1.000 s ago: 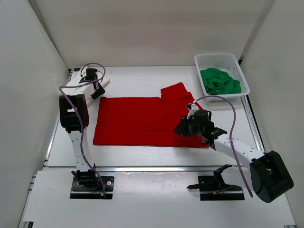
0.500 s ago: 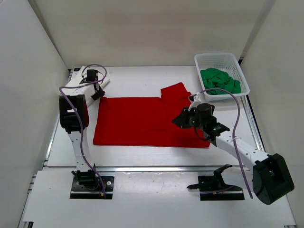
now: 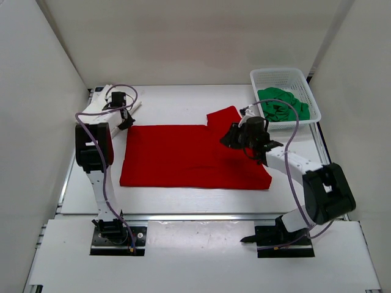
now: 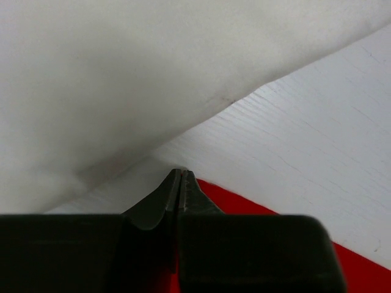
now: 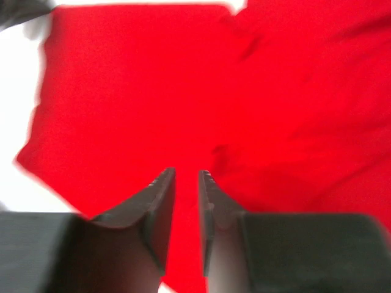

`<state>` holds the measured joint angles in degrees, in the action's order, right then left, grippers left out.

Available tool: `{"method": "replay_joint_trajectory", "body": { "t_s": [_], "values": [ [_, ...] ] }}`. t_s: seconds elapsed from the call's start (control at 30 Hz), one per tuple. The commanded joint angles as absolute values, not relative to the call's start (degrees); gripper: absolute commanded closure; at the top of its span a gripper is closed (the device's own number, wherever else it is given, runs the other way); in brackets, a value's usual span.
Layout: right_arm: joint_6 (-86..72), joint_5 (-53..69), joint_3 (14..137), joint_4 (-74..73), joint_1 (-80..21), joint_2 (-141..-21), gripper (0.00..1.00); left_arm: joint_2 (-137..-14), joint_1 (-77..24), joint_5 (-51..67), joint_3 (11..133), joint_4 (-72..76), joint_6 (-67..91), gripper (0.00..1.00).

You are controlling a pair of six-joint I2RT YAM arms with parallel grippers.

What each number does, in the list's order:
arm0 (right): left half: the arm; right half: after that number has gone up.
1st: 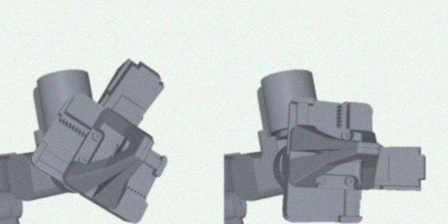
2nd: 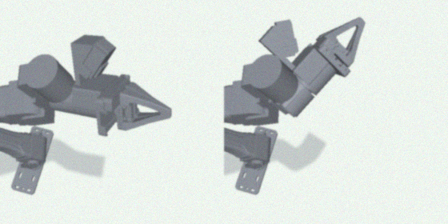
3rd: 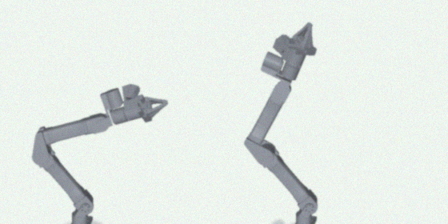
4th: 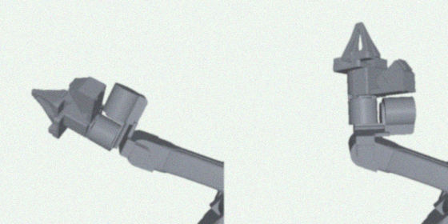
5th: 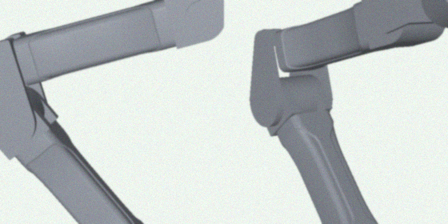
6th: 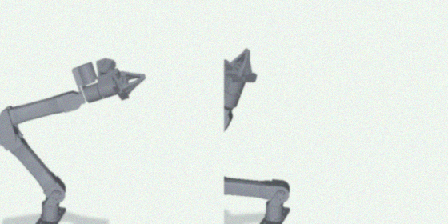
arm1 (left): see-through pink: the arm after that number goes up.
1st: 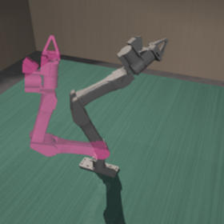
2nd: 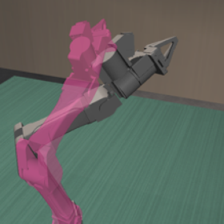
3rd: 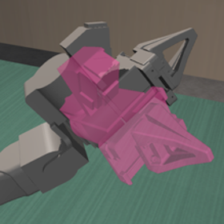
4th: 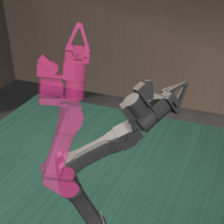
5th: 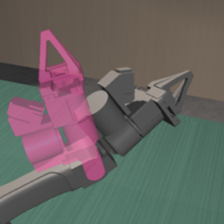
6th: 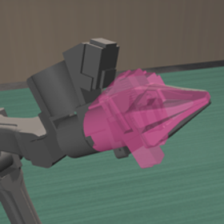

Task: Fold and stack the t-shirts
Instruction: Grap the side of the flattened tshirt furthest away from the robot with both arms

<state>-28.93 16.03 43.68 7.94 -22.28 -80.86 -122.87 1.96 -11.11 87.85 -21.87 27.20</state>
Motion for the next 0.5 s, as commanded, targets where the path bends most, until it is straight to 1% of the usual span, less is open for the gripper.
{"method": "replay_joint_trajectory", "body": {
  "t_s": [0.0, 0.03, 0.1, 0.17, 0.2, 0.27, 0.33, 0.37, 0.4, 0.47],
  "values": [
    [-24.98, 10.48, 50.08, 11.51, -20.22, -86.37, 0.78, -119.27, 1.49, -8.88, 85.26, -21.10, 28.56, 0.90],
    [-24.61, 8.02, 52.36, 10.64, -19.43, -89.18, 0.73, -119.01, 1.32, -9.05, 84.99, -20.92, 28.74, 0.92],
    [-21.55, 4.75, 57.97, 7.92, -16.71, -93.85, 0.69, -118.04, 0.70, -9.23, 84.03, -19.34, 28.83, 1.00],
    [-19.96, 3.25, 63.70, 6.25, -14.43, -98.77, 0.63, -116.81, 1.05, -8.88, 82.71, -17.68, 29.96, 1.00],
    [-19.26, 2.47, 70.07, 3.37, -13.37, -103.40, 0.62, -114.72, 0.97, -6.70, 80.01, -15.84, 30.84, 1.00],
    [-18.11, 1.06, 73.46, 2.29, -12.66, -106.16, 0.62, -113.47, 1.23, -6.51, 78.23, -12.85, 31.99, 1.00],
    [-16.70, 0.09, 81.43, -2.00, -11.69, -112.03, 0.61, -111.46, 0.70, -6.42, 76.30, -11.78, 32.78, 1.00],
    [-16.44, -2.52, 83.39, -4.98, -11.34, -115.37, 0.61, -111.10, 1.23, -6.42, 75.94, -10.91, 32.78, 1.00],
    [-16.00, -2.72, 87.50, -6.49, -11.16, -116.79, 0.61, -111.27, -1.03, -6.50, 76.02, -11.25, 32.87, 1.00],
    [-14.77, -3.25, 96.11, -11.14, -11.16, -123.28, 0.61, -110.66, -1.40, -5.72, 75.41, -10.55, 33.13, 1.00]
  ]
}}
